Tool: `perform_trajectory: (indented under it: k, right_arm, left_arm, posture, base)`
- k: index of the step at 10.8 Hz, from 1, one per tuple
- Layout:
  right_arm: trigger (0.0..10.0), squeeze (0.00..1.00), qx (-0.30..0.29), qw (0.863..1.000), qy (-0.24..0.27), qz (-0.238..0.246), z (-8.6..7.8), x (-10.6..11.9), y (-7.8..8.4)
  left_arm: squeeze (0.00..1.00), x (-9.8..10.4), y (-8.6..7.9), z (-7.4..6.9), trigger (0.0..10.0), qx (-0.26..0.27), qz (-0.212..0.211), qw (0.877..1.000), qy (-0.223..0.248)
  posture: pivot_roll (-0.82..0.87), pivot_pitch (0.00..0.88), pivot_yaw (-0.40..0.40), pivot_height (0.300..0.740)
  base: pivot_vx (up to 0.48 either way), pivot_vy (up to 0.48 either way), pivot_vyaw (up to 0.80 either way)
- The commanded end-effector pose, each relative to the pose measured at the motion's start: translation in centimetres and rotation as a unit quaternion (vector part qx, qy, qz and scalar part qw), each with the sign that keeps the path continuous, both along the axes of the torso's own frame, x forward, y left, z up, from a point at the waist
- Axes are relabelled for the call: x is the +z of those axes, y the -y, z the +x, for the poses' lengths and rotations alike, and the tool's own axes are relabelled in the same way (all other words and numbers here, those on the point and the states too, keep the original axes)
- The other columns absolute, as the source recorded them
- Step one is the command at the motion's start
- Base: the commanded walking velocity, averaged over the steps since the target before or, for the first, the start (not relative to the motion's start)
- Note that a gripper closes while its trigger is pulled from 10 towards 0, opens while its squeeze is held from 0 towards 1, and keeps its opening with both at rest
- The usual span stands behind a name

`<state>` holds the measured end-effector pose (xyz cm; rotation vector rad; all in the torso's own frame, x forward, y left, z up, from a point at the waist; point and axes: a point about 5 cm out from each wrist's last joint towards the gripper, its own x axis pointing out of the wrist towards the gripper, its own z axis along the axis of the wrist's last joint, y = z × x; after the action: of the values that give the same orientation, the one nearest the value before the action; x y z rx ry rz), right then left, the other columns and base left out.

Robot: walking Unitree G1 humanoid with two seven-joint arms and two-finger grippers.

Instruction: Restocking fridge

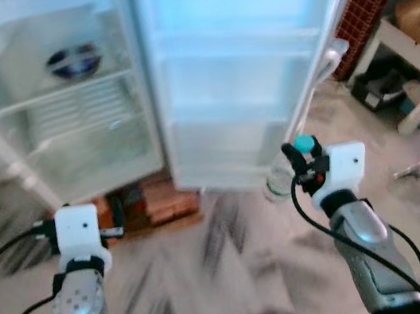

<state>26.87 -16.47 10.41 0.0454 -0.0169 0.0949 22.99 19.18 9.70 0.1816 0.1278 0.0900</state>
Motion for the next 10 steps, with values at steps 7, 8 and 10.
perform_trajectory:
  k: [7, 8, 10]
  right_arm:
    - [10.0, 0.0, 0.002, 1.0, -0.003, 0.009, 0.1, 0.0, 0.7]
    - [10.0, 0.0, 0.013, 0.999, -0.015, 0.042, 0.1, -0.1, 0.4]
    - [10.0, 0.0, 0.067, 0.996, -0.013, 0.063, -0.2, 0.1, -1.2]
  left_arm:
    - [0.0, -0.7, 0.5, -0.7, 10.0, 0.013, -0.009, 1.0, -0.023]
    - [0.0, -0.5, 0.7, -0.7, 10.0, 0.01, -0.016, 1.0, -0.021]
    - [0.0, -0.6, 1.0, -0.6, 10.0, 0.009, -0.033, 0.999, -0.026]
  posture:
    - [0.15, 0.132, -0.087, 0.74]
    - [0.16, 0.135, -0.087, 0.74]
    - [0.16, 0.132, -0.086, 0.74]
  base:
    - [0.229, 0.0, 0.0]
    - [0.0, 0.0, 0.0]
    - [0.0, 0.0, 0.0]
